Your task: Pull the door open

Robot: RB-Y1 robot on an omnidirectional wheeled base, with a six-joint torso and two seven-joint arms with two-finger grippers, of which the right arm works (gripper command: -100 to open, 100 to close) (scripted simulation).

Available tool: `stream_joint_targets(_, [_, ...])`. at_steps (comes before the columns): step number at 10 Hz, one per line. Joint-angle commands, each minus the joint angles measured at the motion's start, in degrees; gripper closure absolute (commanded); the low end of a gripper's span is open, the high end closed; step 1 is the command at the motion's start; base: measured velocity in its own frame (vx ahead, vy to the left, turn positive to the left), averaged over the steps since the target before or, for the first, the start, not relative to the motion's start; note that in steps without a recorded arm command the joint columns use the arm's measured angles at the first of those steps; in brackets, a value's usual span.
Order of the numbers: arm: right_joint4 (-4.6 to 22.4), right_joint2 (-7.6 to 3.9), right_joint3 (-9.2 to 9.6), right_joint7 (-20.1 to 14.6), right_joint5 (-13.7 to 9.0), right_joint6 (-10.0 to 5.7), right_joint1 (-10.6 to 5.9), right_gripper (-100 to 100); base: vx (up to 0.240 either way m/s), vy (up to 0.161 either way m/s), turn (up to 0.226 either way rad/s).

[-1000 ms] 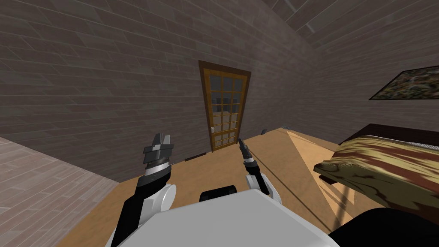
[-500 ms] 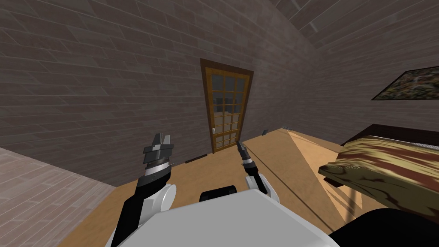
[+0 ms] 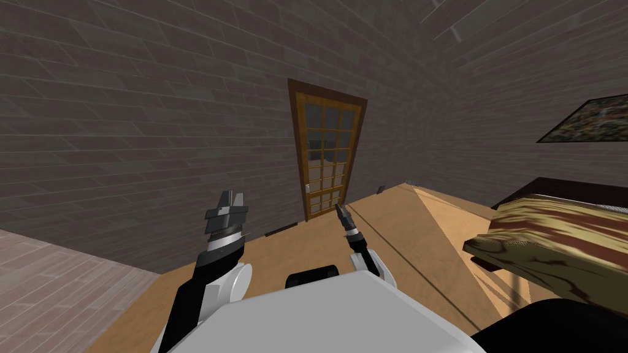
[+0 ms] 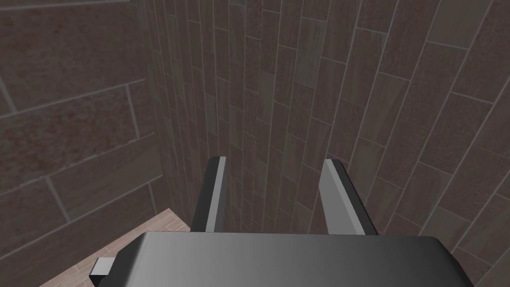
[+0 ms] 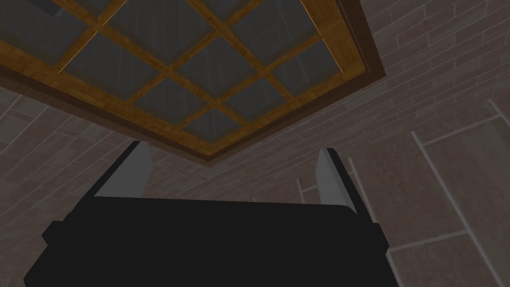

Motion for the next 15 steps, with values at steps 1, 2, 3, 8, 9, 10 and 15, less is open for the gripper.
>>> stream_joint_targets(1, [2.0, -0.31, 0.09, 1.6, 0.4, -0.61, -0.52, -100, 0.092, 0.081, -0.014])
stream_joint_targets(2, [3.1, -0.45, 0.19, 2.5, 0.7, -0.85, -0.84, -100, 0.103, 0.076, -0.013])
stream_joint_targets(3, [4.3, -0.57, 0.28, 3.4, 0.9, -1.10, -1.17, -100, 0.101, 0.071, -0.013])
stream_joint_targets(8, [10.0, -1.17, 0.75, 8.0, 2.2, -2.32, -2.80, -100, 0.097, 0.076, -0.014])
stream_joint_targets(9, [12.2, -1.38, 0.93, 9.8, 2.7, -2.80, -3.44, -100, 0.133, 0.084, -0.027])
stream_joint_targets(10, [13.4, -1.48, 1.02, 10.7, 3.0, -3.04, -3.75, -100, 0.149, 0.095, -0.016])
stream_joint_targets(15, [18.8, -1.95, 1.47, 15.1, 4.2, -4.21, -5.31, -100, 0.098, 0.068, -0.016])
